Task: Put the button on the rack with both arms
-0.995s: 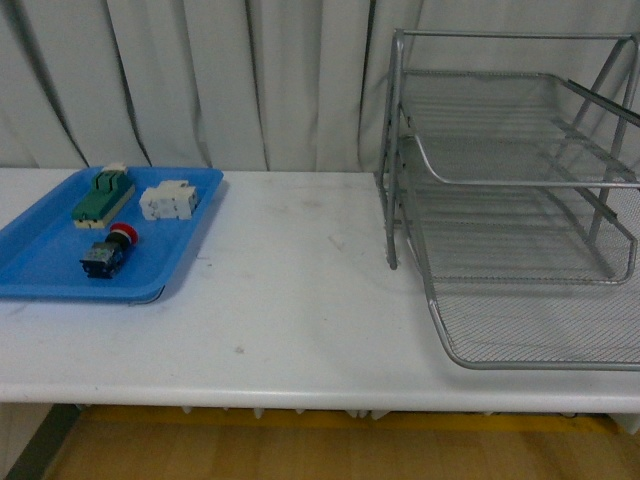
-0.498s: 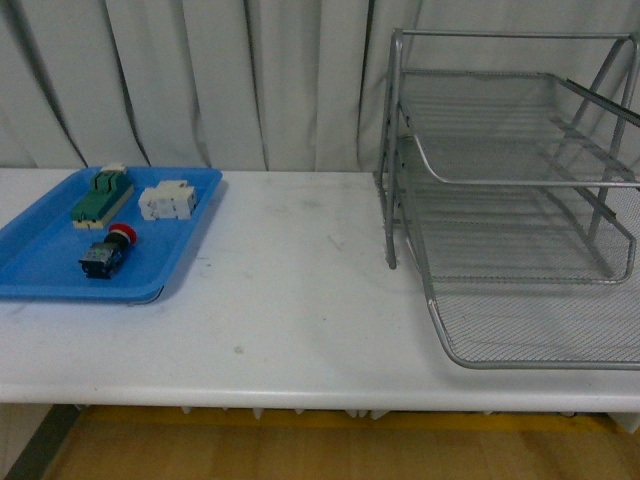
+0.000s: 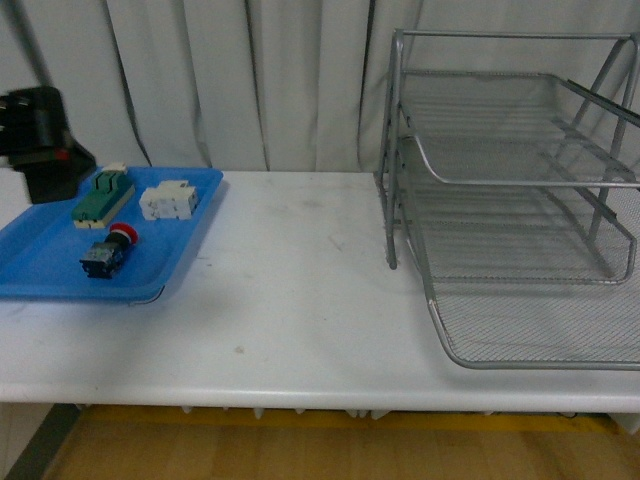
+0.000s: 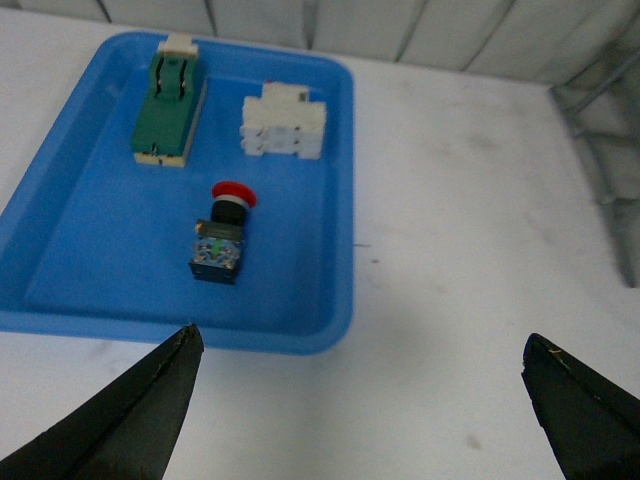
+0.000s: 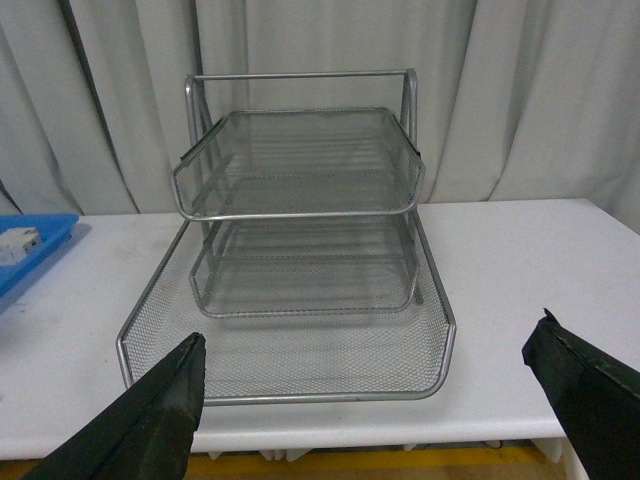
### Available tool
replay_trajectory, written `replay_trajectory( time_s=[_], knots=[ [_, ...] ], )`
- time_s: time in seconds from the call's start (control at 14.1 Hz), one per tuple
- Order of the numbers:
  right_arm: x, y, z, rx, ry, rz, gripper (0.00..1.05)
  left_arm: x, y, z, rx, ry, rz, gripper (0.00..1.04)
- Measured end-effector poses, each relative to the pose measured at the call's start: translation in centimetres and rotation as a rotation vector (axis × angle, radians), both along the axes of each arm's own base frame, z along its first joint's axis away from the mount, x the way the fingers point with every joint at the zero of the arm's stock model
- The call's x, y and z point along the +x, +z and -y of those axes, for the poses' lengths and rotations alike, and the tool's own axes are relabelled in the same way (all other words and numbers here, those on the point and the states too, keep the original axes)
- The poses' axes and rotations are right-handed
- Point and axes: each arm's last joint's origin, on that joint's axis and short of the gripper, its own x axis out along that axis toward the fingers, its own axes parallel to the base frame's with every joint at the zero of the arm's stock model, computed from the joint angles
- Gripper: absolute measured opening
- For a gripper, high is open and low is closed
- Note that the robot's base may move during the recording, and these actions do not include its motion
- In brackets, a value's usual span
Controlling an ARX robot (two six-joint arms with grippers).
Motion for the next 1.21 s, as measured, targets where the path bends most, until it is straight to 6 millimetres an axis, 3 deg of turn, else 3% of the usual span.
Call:
replay_trajectory(
  time_s=[0.21,0.43,0.71,1.21],
  knots=[
    [0.0,0.0,0.0,0.0,0.0,0.0,0.98,8.2,-4.9,-0.6,0.102,0.018,-0.21,0.98],
    [0.0,0.0,0.0,0.0,0.0,0.0,0.98,13.0,-6.0,-2.4,0.142,0.043,-0.271,0.98],
    [0.0,0.0,0.0,0.0,0.0,0.0,0.98,15.3,-8.7,-4.0,0.172,0.034,-0.329,0.98],
    [0.0,0.0,0.0,0.0,0.0,0.0,0.98,17.0,-11.7,-4.4,0.22,0.043,-0.36,0.98]
  ],
)
